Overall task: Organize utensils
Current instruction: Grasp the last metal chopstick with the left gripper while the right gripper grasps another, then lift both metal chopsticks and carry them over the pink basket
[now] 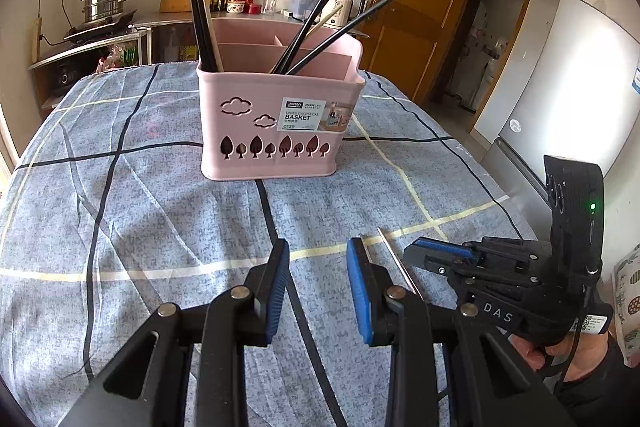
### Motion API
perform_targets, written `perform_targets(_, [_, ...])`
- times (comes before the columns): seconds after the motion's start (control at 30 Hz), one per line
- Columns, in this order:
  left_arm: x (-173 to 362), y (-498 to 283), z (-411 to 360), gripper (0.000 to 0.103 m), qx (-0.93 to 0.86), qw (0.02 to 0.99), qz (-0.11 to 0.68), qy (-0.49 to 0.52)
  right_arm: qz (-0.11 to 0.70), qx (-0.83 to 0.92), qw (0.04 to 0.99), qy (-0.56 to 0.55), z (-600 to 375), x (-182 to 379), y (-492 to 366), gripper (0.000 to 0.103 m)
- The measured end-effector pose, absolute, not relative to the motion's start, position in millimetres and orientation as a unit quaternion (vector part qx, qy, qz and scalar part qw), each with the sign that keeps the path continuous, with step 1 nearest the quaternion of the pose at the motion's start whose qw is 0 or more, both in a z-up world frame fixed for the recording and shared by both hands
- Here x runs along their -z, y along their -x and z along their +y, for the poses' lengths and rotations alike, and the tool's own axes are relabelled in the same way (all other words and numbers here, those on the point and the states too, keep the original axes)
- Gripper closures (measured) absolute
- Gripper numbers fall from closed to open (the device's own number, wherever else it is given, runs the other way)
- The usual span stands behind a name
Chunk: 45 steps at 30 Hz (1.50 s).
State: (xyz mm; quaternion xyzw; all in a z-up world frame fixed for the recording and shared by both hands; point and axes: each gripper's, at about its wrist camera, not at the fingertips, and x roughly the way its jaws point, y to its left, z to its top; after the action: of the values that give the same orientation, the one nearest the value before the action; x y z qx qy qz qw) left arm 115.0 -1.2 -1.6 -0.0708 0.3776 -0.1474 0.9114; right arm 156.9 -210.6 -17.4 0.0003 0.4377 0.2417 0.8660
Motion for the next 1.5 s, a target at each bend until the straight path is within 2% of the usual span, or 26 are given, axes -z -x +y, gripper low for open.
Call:
perform_targets(0.73, [44.8,-140.7,-59.4,0.072,0.192,0.870,0.453,0.040,0.454,-0.236,0.859,0.016,-237.3,26.6,-153.9,0.095])
perform_targets(0.87, [44.9,-141.1,-70.9,0.072,0.189,0.874,0.448,0.015,0.453,-0.235,0.860,0.014,-239.4,27.4,-153.8,0.095])
perform_targets(1.13, [45.1,-143.1,-78.0,0.094,0.168,0.880,0.444,-0.024,0.454,-0.224,0.862,0.023,-234.6,27.1,-155.8,0.095])
perform_targets(1.5, [45.4,-148.4,-69.4,0.096,0.167,0.871,0.463,-0.016,0.462,-0.199,0.863,0.050,-222.8,26.4,-162.1,0.095])
